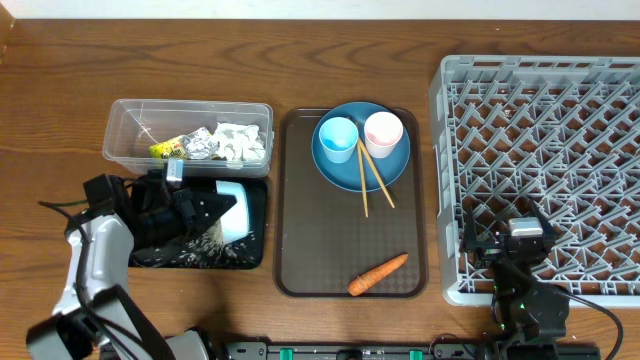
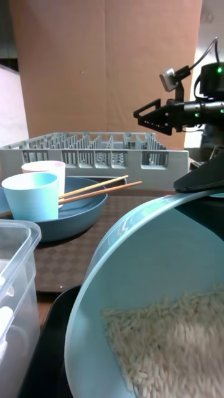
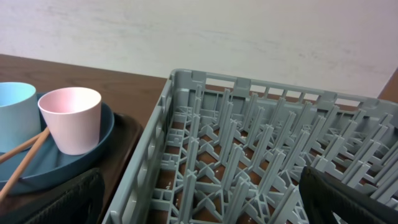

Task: Sort waste into correct bins and load items into the dishwasher rack
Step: 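Carry the rice bowl left over the black tray, then tilt the bowl with the left gripper to dump rice onto the black tray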

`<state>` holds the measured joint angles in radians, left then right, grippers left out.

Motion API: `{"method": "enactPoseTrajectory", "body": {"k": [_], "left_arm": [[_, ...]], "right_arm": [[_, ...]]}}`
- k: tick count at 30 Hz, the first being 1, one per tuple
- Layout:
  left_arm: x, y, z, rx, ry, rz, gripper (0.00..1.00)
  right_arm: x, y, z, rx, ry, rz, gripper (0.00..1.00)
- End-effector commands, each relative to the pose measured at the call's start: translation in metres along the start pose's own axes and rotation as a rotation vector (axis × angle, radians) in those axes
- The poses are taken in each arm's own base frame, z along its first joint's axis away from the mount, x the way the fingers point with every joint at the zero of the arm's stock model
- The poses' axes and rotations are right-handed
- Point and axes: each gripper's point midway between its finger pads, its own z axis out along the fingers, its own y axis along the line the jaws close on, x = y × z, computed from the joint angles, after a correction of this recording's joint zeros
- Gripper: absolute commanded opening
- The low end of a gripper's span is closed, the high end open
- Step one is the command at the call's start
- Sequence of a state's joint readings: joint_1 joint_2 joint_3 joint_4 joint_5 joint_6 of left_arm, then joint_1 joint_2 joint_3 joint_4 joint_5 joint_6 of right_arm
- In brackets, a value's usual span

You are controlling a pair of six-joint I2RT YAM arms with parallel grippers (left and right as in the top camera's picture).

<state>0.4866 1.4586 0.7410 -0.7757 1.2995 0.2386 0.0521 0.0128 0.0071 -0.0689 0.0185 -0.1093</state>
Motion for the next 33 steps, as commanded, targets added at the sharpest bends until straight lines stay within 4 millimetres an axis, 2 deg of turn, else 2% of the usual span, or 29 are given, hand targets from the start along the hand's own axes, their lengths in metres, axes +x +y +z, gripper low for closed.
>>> {"method": "enactPoseTrajectory", "body": {"k": [1, 9, 13, 15, 19, 24, 33], "left_arm": [[-0.001, -0.005, -0.001, 0.052, -0.011, 0.022, 0.06], [0.001, -0.024, -0.003, 0.158, -0.024, 0.017, 0.06], [-0.001, -0.024, -0.005, 0.161, -0.038, 0.019, 0.06], [-0.006, -0.024, -0.012, 0.176, -0.071, 0.013, 0.06], [-0.024, -0.029, -0.037, 0.243, -0.195, -0.001, 0.06], [-0.036, -0.017, -0.066, 0.223, -0.316, -0.048, 0.06], [-0.037, -0.015, -0.071, 0.221, -0.335, -0.059, 0.06]], "right_arm": [[0.001, -0.001, 0.000, 0.005, 0.004, 0.007, 0.99], [0.001, -0.001, 0.000, 0.005, 0.004, 0.007, 0.99], [0.001, -0.001, 0.000, 0.005, 0.004, 0.007, 0.99], [0.001, -0.001, 0.000, 0.005, 0.004, 0.007, 0.99], [0.001, -0.001, 0.000, 0.005, 0.004, 0.007, 0.99], [0.001, -0.001, 0.000, 0.005, 0.004, 0.007, 0.99], [0.001, -0.001, 0.000, 0.005, 0.004, 0.007, 0.99]]}}
